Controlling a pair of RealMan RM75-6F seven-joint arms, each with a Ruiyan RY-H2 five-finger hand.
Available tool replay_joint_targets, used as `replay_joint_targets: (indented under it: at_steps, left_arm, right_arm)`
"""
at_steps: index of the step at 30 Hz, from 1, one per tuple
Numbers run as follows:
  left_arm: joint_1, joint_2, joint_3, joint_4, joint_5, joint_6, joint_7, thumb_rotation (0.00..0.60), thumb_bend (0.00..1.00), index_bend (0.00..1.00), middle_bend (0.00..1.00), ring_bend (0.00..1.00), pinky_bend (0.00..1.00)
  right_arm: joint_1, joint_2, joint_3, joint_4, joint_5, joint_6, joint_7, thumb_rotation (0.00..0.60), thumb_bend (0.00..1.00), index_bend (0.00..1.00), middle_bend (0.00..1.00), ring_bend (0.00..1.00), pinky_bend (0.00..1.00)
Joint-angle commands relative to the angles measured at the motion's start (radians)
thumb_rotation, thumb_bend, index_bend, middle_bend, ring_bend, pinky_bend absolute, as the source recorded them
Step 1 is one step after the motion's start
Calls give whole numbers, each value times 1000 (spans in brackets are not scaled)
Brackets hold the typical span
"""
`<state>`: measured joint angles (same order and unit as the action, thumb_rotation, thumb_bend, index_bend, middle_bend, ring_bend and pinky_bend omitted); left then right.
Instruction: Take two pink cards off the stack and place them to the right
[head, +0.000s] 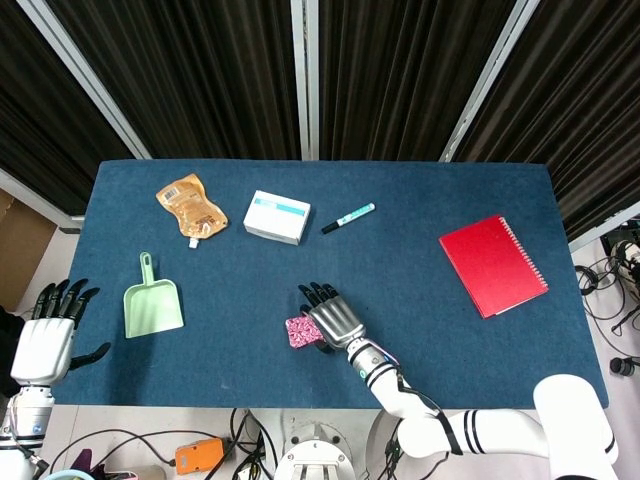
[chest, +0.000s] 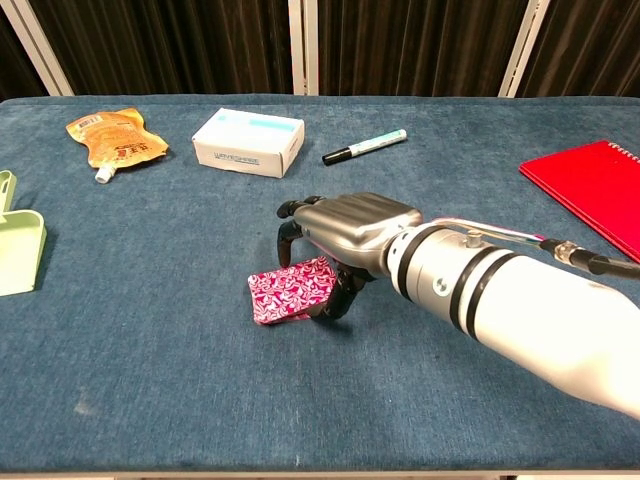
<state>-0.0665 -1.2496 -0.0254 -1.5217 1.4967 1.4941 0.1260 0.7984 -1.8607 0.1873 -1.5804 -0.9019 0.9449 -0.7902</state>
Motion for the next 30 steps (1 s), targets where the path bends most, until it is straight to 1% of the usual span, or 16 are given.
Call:
replay_joint_targets:
  at_steps: [1, 5, 8, 10, 18, 22, 25, 30]
  left_arm:
    - [0, 0, 0, 1, -1, -1, 4, 600, 81, 167, 86, 0, 0]
    - [-1, -1, 0, 2, -1, -2, 7, 600, 80, 167, 86, 0, 0]
    - [0, -1, 1, 3, -1, 0, 10, 600, 81, 167, 86, 0, 0]
    - [1, -1, 1, 3, -1, 2, 10, 600, 81, 167, 86, 0, 0]
    - [0, 0, -1, 0, 2, 6, 14, 600, 80, 167, 86, 0, 0]
    - [-2, 2, -2, -3, 5, 6, 16, 600, 80, 167, 86, 0, 0]
    - [-4, 3, -2, -4, 7, 6, 16, 600, 80, 167, 86, 0, 0]
    - [-5, -2, -1, -2, 8, 4, 15, 600, 80, 167, 86, 0, 0]
  right_arm:
    - [7, 3, -3, 0, 11, -2, 4, 600, 438, 418, 85, 0, 141]
    - [19, 3, -9, 3, 21, 2, 14, 600, 438, 453, 85, 0, 141]
    - [20, 0, -13, 5, 11, 17, 27, 600, 441, 513, 91, 0, 141]
    - [19, 2, -15, 3, 4, 24, 38, 600, 450, 532, 96, 0, 141]
    - [8, 35, -23, -36, -46, 51, 98, 600, 457, 558, 110, 0, 141]
    - [-8, 84, -20, -73, -71, 77, 128, 600, 458, 562, 114, 0, 140]
    - [-27, 140, -18, -94, -80, 96, 150, 600, 458, 561, 114, 0, 138]
    - [-59, 234, -11, -69, -58, 104, 203, 600, 458, 556, 114, 0, 133]
